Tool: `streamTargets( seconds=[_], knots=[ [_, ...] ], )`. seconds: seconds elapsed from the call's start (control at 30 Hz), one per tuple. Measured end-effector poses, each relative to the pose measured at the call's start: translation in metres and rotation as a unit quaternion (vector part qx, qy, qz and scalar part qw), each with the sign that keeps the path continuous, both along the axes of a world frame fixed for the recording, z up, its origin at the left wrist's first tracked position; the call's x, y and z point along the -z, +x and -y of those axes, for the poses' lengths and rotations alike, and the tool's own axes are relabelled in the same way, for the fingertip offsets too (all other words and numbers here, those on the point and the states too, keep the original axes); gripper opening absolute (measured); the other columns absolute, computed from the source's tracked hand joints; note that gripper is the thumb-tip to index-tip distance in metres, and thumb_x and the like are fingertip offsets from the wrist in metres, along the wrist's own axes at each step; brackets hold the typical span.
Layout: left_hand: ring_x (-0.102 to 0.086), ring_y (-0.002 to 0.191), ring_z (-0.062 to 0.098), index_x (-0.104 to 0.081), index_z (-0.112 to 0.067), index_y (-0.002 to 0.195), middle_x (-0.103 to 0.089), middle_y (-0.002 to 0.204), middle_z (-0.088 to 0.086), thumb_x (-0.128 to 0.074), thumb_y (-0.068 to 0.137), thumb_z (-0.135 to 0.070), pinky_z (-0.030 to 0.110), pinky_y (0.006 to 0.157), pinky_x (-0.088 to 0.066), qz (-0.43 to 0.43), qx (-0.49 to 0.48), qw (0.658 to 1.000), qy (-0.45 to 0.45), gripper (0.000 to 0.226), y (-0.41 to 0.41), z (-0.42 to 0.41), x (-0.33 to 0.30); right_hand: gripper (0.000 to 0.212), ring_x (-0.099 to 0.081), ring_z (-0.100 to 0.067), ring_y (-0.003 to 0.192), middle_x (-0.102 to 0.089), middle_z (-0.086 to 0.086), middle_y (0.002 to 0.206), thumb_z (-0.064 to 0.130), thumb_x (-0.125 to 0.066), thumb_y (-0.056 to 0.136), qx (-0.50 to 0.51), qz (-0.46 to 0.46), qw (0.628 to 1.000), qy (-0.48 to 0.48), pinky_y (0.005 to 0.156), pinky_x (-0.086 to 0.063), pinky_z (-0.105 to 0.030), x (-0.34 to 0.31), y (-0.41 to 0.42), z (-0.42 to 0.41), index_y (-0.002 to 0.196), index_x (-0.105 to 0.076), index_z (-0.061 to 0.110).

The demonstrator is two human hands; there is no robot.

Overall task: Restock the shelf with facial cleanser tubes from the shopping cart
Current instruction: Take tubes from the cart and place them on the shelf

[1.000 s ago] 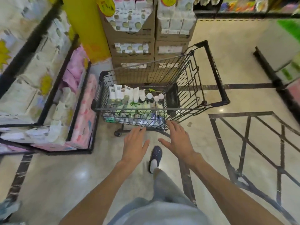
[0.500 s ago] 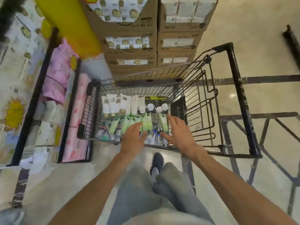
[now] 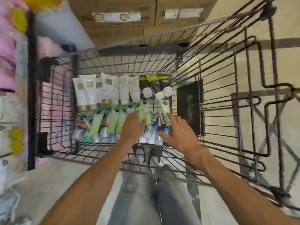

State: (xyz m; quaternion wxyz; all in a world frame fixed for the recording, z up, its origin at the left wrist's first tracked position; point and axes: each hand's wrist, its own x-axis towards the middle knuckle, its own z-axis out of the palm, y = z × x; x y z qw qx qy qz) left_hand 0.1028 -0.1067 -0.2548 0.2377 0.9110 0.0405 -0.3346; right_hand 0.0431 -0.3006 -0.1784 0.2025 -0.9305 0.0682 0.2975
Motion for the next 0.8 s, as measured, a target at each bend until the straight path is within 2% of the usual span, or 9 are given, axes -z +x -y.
streamTargets(
  seconds=[0.17, 0.33, 0.43, 0.5, 0.57, 0.63, 0.67, 0.73, 0.8],
  knots=[
    [-0.045, 0.135, 0.035, -0.042, -0.004, 0.148, -0.048, 0.147, 0.019, -0.049, 0.104, -0.042, 0.046, 0.110, -0.040, 0.014, 0.000, 0.998, 0.061, 0.058, 0.018, 0.014, 0.054, 0.086, -0.041, -0.029, 0.133, -0.043, -0.005, 0.150, 0.060, -0.060, 0.091, 0.017, -0.019, 0.999, 0.024, 0.108, -0.043, -0.045, 0.035, 0.002, -0.002, 0.160, -0.023, 0.022],
    [-0.052, 0.123, 0.037, -0.042, 0.001, 0.141, -0.052, 0.137, 0.022, -0.059, 0.098, -0.037, 0.046, 0.097, -0.050, 0.013, -0.001, 0.987, 0.158, 0.060, 0.028, 0.030, 0.067, 0.085, -0.038, -0.026, 0.138, -0.041, -0.004, 0.153, 0.060, -0.057, 0.093, 0.035, -0.036, 0.998, 0.032, 0.112, -0.041, -0.043, 0.051, 0.001, -0.009, 0.160, -0.023, 0.020],
    [-0.054, 0.120, 0.039, -0.039, 0.002, 0.140, -0.053, 0.134, 0.023, -0.065, 0.091, -0.030, 0.047, 0.093, -0.051, 0.007, -0.040, 0.993, 0.110, 0.065, 0.028, 0.030, 0.061, 0.081, -0.037, -0.024, 0.138, -0.041, -0.003, 0.152, 0.061, -0.054, 0.095, 0.040, -0.057, 0.997, 0.027, 0.113, -0.040, -0.041, 0.055, -0.001, -0.011, 0.160, -0.023, 0.022],
    [-0.056, 0.114, 0.036, -0.043, 0.000, 0.136, -0.056, 0.128, 0.020, -0.065, 0.090, -0.030, 0.046, 0.088, -0.052, 0.018, -0.073, 0.995, 0.065, 0.058, 0.027, 0.027, 0.055, 0.079, -0.036, -0.023, 0.139, -0.039, -0.001, 0.153, 0.061, -0.053, 0.096, 0.048, -0.068, 0.996, 0.029, 0.113, -0.040, -0.041, 0.055, -0.002, -0.012, 0.159, -0.024, 0.024],
    [-0.061, 0.097, 0.027, -0.055, -0.006, 0.122, -0.062, 0.115, 0.014, -0.062, 0.092, -0.030, 0.033, 0.072, -0.052, 0.024, -0.117, 0.993, 0.005, 0.039, 0.025, 0.022, 0.045, 0.077, -0.035, -0.022, 0.140, -0.037, -0.001, 0.155, 0.061, -0.051, 0.097, 0.052, -0.076, 0.995, 0.033, 0.113, -0.040, -0.042, 0.054, -0.001, -0.012, 0.159, -0.023, 0.024],
    [-0.060, 0.070, 0.014, -0.063, -0.009, 0.104, -0.066, 0.094, 0.007, -0.060, 0.096, -0.025, 0.016, 0.049, -0.044, 0.019, -0.195, 0.978, -0.070, 0.019, 0.023, 0.017, 0.031, 0.076, -0.034, -0.023, 0.142, -0.036, -0.001, 0.156, 0.059, -0.052, 0.098, 0.059, -0.083, 0.994, 0.040, 0.113, -0.039, -0.043, 0.054, 0.001, -0.014, 0.159, -0.023, 0.024],
    [-0.056, 0.062, 0.011, -0.063, -0.008, 0.098, -0.065, 0.085, 0.004, -0.059, 0.097, -0.023, 0.014, 0.044, -0.040, 0.016, -0.227, 0.969, -0.099, 0.016, 0.021, 0.015, 0.024, 0.076, -0.034, -0.023, 0.142, -0.036, -0.002, 0.156, 0.057, -0.053, 0.098, 0.066, -0.088, 0.993, 0.046, 0.113, -0.038, -0.043, 0.054, 0.001, -0.015, 0.159, -0.023, 0.024],
    [-0.052, 0.060, 0.011, -0.062, -0.010, 0.098, -0.060, 0.080, 0.001, -0.053, 0.100, -0.025, 0.020, 0.049, -0.039, 0.018, -0.254, 0.960, -0.115, 0.018, 0.016, 0.006, 0.013, 0.075, -0.033, -0.025, 0.143, -0.036, -0.004, 0.156, 0.054, -0.055, 0.099, 0.076, -0.095, 0.991, 0.054, 0.115, -0.036, -0.043, 0.056, 0.003, -0.018, 0.159, -0.024, 0.022],
    [-0.054, 0.065, 0.011, -0.056, -0.017, 0.110, -0.059, 0.084, -0.002, -0.047, 0.103, -0.027, 0.025, 0.054, -0.037, 0.001, -0.259, 0.958, -0.126, 0.016, 0.011, -0.007, 0.008, 0.073, -0.035, -0.027, 0.143, -0.039, -0.006, 0.155, 0.052, -0.055, 0.099, 0.072, -0.101, 0.991, 0.055, 0.116, -0.036, -0.044, 0.061, 0.004, -0.021, 0.158, -0.027, 0.020]
  ],
)
